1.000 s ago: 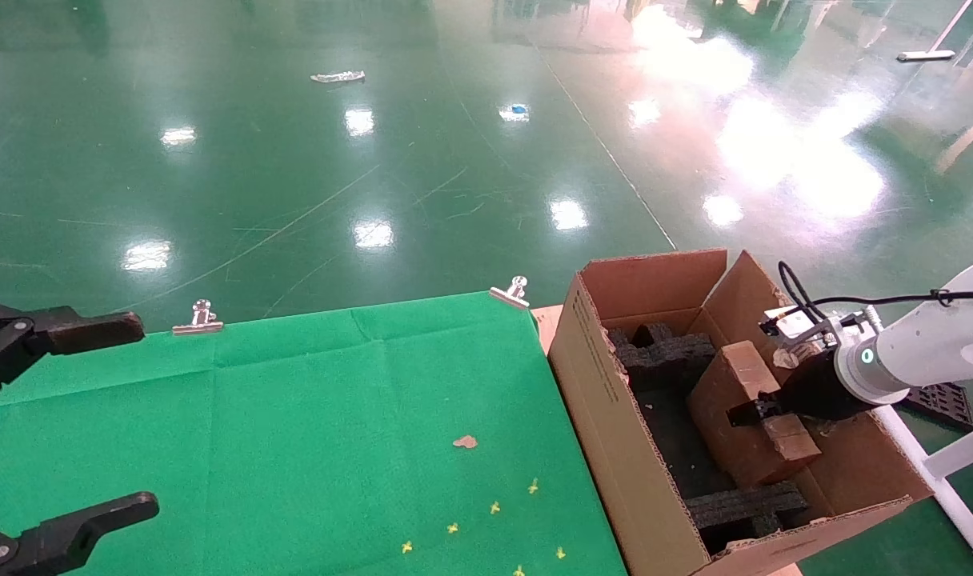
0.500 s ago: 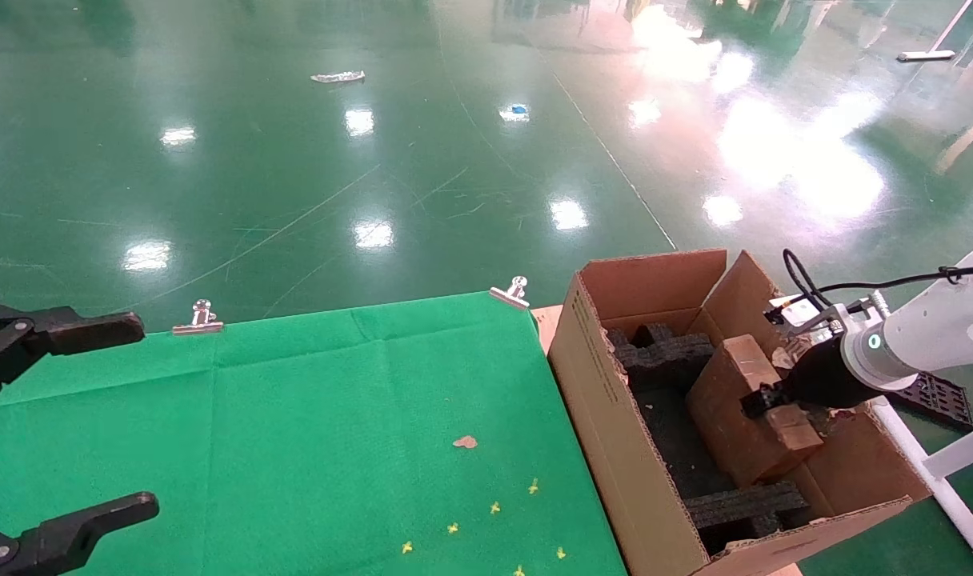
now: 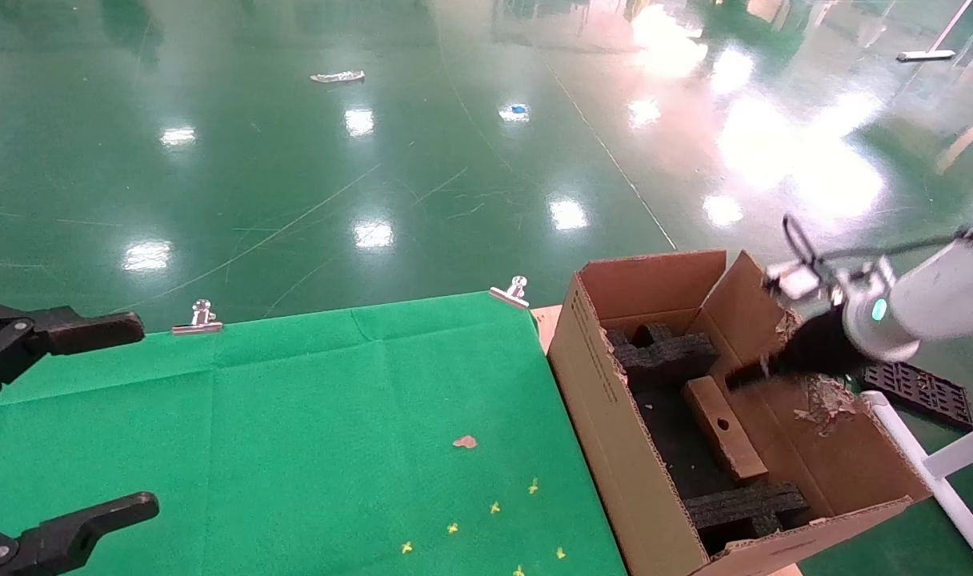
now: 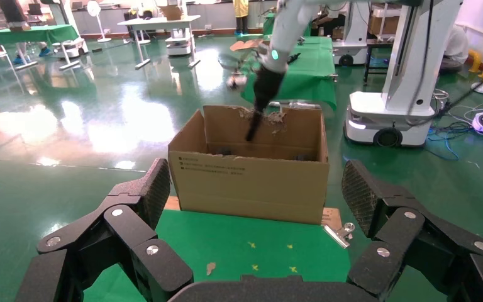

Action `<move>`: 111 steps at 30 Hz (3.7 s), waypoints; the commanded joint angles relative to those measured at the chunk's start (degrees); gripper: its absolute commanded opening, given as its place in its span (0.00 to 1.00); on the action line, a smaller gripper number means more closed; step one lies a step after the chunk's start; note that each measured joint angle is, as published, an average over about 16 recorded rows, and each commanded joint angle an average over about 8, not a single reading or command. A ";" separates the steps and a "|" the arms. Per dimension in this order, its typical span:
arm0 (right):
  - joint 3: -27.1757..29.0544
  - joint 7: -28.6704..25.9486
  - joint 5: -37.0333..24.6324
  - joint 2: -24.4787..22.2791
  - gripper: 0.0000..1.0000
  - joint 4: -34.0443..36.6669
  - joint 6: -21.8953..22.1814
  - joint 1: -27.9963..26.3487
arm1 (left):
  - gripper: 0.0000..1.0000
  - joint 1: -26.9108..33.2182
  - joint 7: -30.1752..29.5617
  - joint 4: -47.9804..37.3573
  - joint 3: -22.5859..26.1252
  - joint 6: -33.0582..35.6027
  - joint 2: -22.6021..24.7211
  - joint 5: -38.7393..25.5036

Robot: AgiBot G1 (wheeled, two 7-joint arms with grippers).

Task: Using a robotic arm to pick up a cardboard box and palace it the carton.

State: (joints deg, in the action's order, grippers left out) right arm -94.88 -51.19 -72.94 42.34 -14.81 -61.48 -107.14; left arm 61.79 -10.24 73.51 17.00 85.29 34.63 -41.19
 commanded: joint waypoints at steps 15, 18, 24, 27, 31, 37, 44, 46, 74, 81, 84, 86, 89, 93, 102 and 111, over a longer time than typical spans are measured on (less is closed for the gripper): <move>3.92 2.10 -1.09 -10.42 1.00 -21.91 -3.13 -24.85 | 1.00 0.01 0.03 0.00 0.05 -0.02 -0.02 0.03; 4.31 0.19 -1.21 -12.66 1.00 -26.98 -2.43 -26.18 | 1.00 0.01 0.03 0.00 0.05 -0.03 -0.02 0.04; 6.50 -0.53 -0.16 -14.45 1.00 -32.11 -2.35 -25.50 | 1.00 0.01 0.04 -0.02 0.06 -0.04 -0.03 0.06; 9.20 0.81 1.02 -14.39 1.00 -33.55 -3.11 -23.12 | 1.00 0.02 0.05 -0.04 0.06 -0.03 -0.03 0.07; 13.97 3.52 3.08 -13.91 1.00 -35.28 -4.55 -18.41 | 1.00 0.03 0.06 -0.06 0.08 -0.03 -0.03 0.07; 21.29 7.69 6.24 -13.16 1.00 -37.93 -6.77 -11.19 | 1.00 0.04 0.08 -0.07 0.10 -0.03 -0.03 0.08; 29.80 12.53 9.91 -12.30 1.00 -41.01 -9.35 -2.80 | 1.00 0.05 0.09 -0.07 0.12 -0.03 -0.04 0.10; 32.26 13.93 10.97 -12.05 1.00 -41.90 -10.09 -0.38 | 1.00 0.05 0.09 -0.07 0.13 -0.03 -0.04 0.10; 67.13 33.77 26.02 -8.51 1.00 -54.53 -20.66 34.01 | 1.00 0.07 0.13 -0.07 0.21 -0.07 -0.07 0.16; 75.65 38.62 29.70 -7.65 1.00 -57.61 -23.24 42.41 | 1.00 0.07 0.14 -0.07 0.23 -0.08 -0.08 0.17; 78.53 40.17 30.94 -7.36 1.00 -58.64 -24.09 45.31 | 1.00 0.07 0.15 -0.07 0.23 -0.08 -0.09 0.17; 79.98 40.84 31.58 -7.23 1.00 -59.15 -24.52 46.79 | 1.00 0.07 0.15 -0.08 0.23 -0.09 -0.09 0.18; 81.14 41.28 32.14 -7.11 1.00 -59.55 -24.86 47.98 | 1.00 0.06 0.16 -0.08 0.23 -0.10 -0.09 0.18; 81.14 41.22 32.21 -7.08 1.00 -59.56 -24.88 47.93 | 1.00 0.06 0.16 -0.09 0.23 -0.10 -0.10 0.19; 79.94 40.80 31.64 -7.20 1.00 -59.15 -24.53 46.71 | 1.00 0.06 0.15 -0.09 0.24 -0.10 -0.10 0.19; 79.37 40.60 31.38 -7.26 1.00 -58.94 -24.36 46.11 | 1.00 0.06 0.15 -0.09 0.24 -0.10 -0.10 0.19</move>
State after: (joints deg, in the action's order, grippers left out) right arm -15.48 -10.59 -41.57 35.09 -73.76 -85.85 -61.00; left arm 61.85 -10.09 73.42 17.24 85.19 34.53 -41.01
